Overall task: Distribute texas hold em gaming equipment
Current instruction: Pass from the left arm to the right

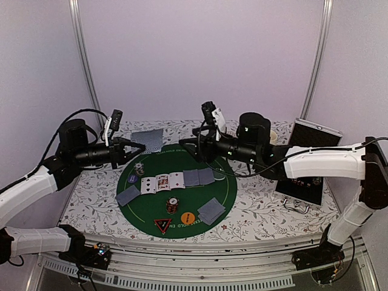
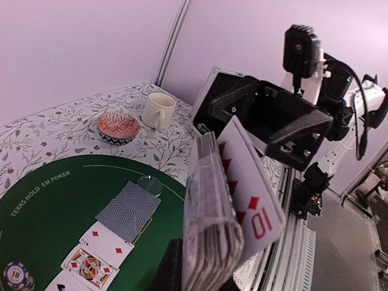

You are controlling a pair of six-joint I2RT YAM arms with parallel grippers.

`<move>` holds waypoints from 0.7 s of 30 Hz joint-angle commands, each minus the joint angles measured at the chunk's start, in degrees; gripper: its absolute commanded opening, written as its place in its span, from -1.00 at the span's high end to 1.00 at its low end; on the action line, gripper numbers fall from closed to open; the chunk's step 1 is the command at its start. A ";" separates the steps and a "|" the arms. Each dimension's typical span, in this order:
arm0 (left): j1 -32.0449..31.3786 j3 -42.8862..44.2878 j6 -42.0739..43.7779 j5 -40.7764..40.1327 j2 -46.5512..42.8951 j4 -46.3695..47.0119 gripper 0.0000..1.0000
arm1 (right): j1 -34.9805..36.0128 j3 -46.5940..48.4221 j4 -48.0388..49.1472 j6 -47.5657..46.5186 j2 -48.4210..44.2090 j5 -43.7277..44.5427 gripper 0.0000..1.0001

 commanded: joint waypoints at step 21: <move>-6.14 -0.17 4.05 14.60 -2.55 6.39 1.00 | 3.65 16.30 -5.72 -13.85 5.83 -31.78 0.27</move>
